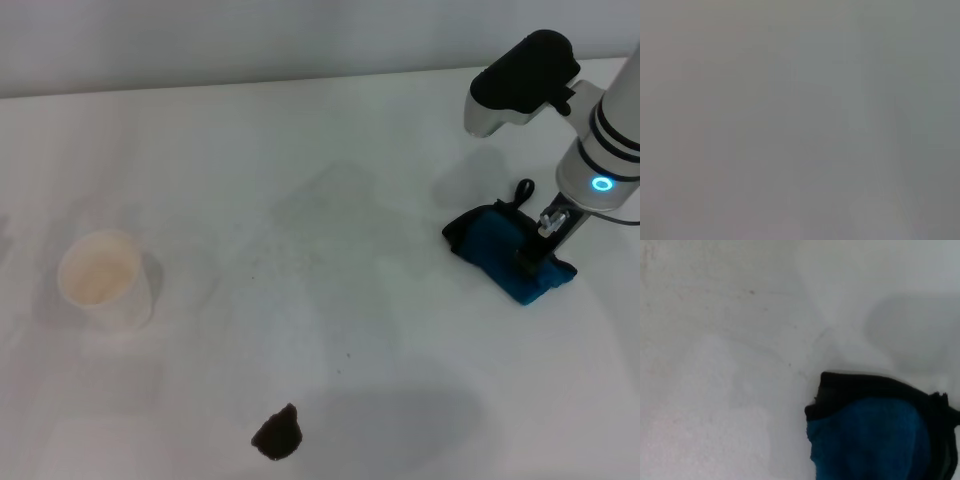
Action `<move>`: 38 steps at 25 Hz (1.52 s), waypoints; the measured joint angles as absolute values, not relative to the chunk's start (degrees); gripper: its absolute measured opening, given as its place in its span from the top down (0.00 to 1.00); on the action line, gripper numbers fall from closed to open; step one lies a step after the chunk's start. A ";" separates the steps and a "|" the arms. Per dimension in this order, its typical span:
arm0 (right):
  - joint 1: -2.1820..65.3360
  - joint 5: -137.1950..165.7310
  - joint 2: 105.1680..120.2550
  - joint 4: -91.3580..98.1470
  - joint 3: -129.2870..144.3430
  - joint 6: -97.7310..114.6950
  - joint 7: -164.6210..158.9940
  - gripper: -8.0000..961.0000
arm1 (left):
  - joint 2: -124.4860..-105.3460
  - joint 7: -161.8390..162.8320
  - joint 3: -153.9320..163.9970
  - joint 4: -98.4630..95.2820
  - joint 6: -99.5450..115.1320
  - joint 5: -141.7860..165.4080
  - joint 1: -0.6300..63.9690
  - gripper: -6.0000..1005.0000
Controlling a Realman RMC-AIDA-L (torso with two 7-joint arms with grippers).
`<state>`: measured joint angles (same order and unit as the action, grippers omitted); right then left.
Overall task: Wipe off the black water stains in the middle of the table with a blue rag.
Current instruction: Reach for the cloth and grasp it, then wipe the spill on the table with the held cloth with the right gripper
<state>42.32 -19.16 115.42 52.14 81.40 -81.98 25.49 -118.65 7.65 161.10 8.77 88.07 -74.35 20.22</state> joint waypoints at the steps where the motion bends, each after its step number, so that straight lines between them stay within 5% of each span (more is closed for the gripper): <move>1: 42.33 -19.16 115.39 52.15 81.39 -82.02 25.49 0.65 | -118.65 7.65 161.10 8.79 88.06 -74.35 20.22 0.13; 5: 42.41 -19.15 115.40 51.92 81.38 -82.09 25.49 0.84 | -118.65 7.64 161.10 8.77 88.06 -74.47 20.22 0.13; 11: 42.19 -19.10 115.61 51.92 81.68 -82.31 25.49 0.88 | -118.72 7.64 161.10 8.74 88.06 -74.63 20.22 0.13; 38: 36.42 -33.83 116.02 75.48 108.68 -85.50 11.57 0.88 | -118.65 7.65 161.11 8.61 88.02 -74.23 21.54 0.13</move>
